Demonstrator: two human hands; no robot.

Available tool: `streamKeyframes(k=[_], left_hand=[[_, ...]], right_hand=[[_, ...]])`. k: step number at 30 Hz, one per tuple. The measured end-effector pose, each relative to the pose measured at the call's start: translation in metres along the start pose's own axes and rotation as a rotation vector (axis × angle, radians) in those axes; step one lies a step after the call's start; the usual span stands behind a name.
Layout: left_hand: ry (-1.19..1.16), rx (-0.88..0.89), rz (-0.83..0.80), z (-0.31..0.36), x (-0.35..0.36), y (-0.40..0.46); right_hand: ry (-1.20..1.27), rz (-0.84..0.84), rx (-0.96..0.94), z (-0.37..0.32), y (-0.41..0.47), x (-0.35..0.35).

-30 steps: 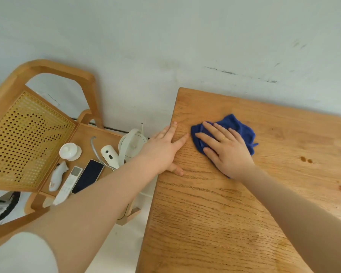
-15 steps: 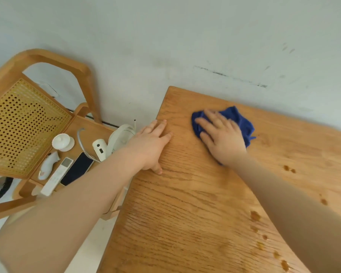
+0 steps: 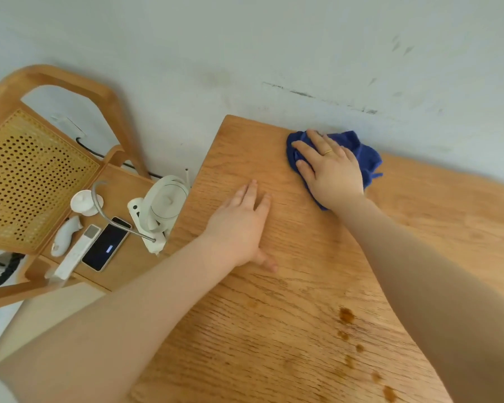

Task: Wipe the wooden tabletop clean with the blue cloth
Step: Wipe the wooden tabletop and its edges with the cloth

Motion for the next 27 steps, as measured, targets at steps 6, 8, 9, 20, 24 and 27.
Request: streamKeyframes(k=[6, 8, 9, 20, 24, 27], left_hand=[[-0.034, -0.009, 0.059, 0.003, 0.004, -0.002], [-0.047, -0.001, 0.057, 0.002, 0.003, -0.002], [-0.050, 0.001, 0.053, 0.002, 0.003, -0.002], [-0.187, 0.026, 0.117, 0.002, 0.009, -0.004], [-0.279, 0.067, 0.137, -0.010, -0.001, -0.017], [-0.259, 0.096, 0.248, -0.041, -0.017, -0.028]], right_hand=[[0.056, -0.004, -0.307, -0.007, -0.076, -0.008], [0.052, 0.006, -0.299, 0.009, -0.057, -0.006], [0.058, 0.033, -0.218, 0.017, -0.042, -0.007], [0.059, -0.074, -0.094, -0.041, -0.078, -0.006], [0.021, -0.094, -0.208, -0.031, -0.070, -0.013], [0.007, -0.004, 0.026, -0.026, -0.027, -0.012]])
Point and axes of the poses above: each hand's wrist, its own y-axis towards the middle knuckle, its own x-axis out of the palm, z = x × y, the point moved 2 cm from there along y, towards the middle knuckle, and after that the axes turned 8 degrees about -y, right-handed, at the moved point
